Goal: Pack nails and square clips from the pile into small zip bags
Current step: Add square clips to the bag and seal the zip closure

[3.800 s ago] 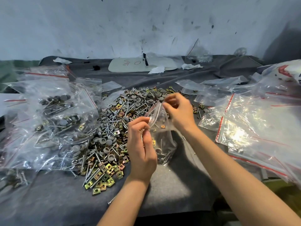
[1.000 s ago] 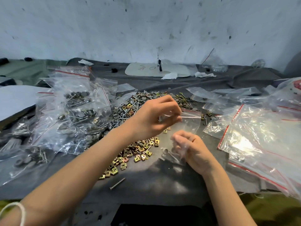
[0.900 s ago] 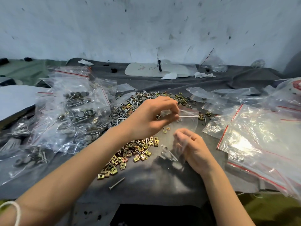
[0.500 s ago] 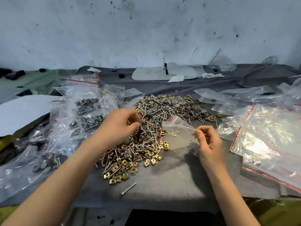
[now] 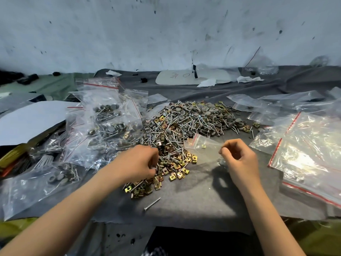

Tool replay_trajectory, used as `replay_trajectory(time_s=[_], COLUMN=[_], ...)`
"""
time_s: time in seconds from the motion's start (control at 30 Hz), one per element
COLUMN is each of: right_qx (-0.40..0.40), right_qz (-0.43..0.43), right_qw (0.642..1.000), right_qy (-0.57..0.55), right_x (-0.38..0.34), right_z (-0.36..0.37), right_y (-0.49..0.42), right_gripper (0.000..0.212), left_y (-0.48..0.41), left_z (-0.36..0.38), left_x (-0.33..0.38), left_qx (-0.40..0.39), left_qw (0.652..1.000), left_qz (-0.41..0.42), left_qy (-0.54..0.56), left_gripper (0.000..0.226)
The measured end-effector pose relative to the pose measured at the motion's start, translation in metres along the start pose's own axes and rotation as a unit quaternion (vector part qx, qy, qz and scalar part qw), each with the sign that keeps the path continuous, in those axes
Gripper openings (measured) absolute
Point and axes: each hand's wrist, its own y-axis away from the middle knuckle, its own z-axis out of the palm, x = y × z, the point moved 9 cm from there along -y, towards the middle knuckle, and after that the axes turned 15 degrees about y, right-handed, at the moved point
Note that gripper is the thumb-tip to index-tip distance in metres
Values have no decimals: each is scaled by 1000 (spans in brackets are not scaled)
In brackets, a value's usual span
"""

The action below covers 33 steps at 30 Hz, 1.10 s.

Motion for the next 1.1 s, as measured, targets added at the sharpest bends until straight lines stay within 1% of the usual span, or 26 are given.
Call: replay_trajectory(time_s=[0.07, 0.13, 0.23, 0.3, 0.37, 0.43, 0.53, 0.6, 0.63, 0.7, 0.77, 0.8, 0.87, 0.9, 0.93, 1.0, 1.03, 1.07, 1.1], right_qx=[-2, -3, -7, -7, -3, -1, -2, -5, -8, -15, -20, -17, -3, 4, 10, 17, 17, 17, 15], right_qz=[0, -3, -7, -7, -7, -8, -8, -8, -8, -7, -5, -3, 0, -1, -3, -7, -7, -6, -3], right_qw=[1000, 1000, 1000, 1000, 1000, 1000, 1000, 1000, 1000, 1000, 1000, 1000, 1000, 1000, 1000, 1000, 1000, 1000, 1000], right_qy=[-8, -14, -13, -16, -22, -22, -22, -20, -20, -22, -22, -22, -20, -16, -9, 5, 8, 8, 5], right_x=[0, -1, -1, 0, 1, 1, 1, 1, 1, 1, 1, 1, 2, 2, 2, 1, 1, 1, 1], right_z=[0, 0, 1, 1, 0, 0, 0, 1, 1, 3, 4, 4, 0, -2, -3, -5, -5, -5, -4], right_y=[0, 0, 1, 1, 0, 0, 0, 0, 1, 0, 0, 0, -1, -1, -1, -1, -1, -1, -1], right_gripper=[18, 19, 21, 23, 24, 24, 25, 24, 23, 22, 23, 23, 24, 24, 24, 25, 25, 25, 25], left_y=[-6, -13, -23, -26, -28, -29, -30, -27, -25, -18, -10, -8, -6, -9, -14, -24, -26, -25, -24], left_z=[-7, -17, -23, -22, -18, -16, -12, -13, -17, -30, -44, -50, -61, -63, -58, -37, -25, -14, -8], left_x=[11, 26, 50, 62, 69, 69, 64, 58, 56, 61, 66, 63, 45, 31, 16, -9, -16, -20, -23], left_qx=[17, 59, 127, 148, 148, 129, 104, 110, 127, 187, 241, 264, 307, 306, 278, 170, 119, 85, 71], left_qw=[996, 984, 960, 945, 936, 929, 921, 916, 922, 936, 927, 920, 915, 925, 943, 978, 988, 994, 996], left_qz=[13, 40, 83, 107, 120, 118, 97, 77, 78, 116, 165, 172, 138, 100, 54, -19, -35, -41, -40], left_qy=[86, 163, 235, 270, 297, 326, 362, 378, 359, 276, 235, 232, 222, 203, 178, 116, 86, 63, 47], left_gripper=[9, 7, 6, 3, 8, 13, 16, 18, 19, 20, 23, 24, 23, 22, 21, 22, 24, 25, 26])
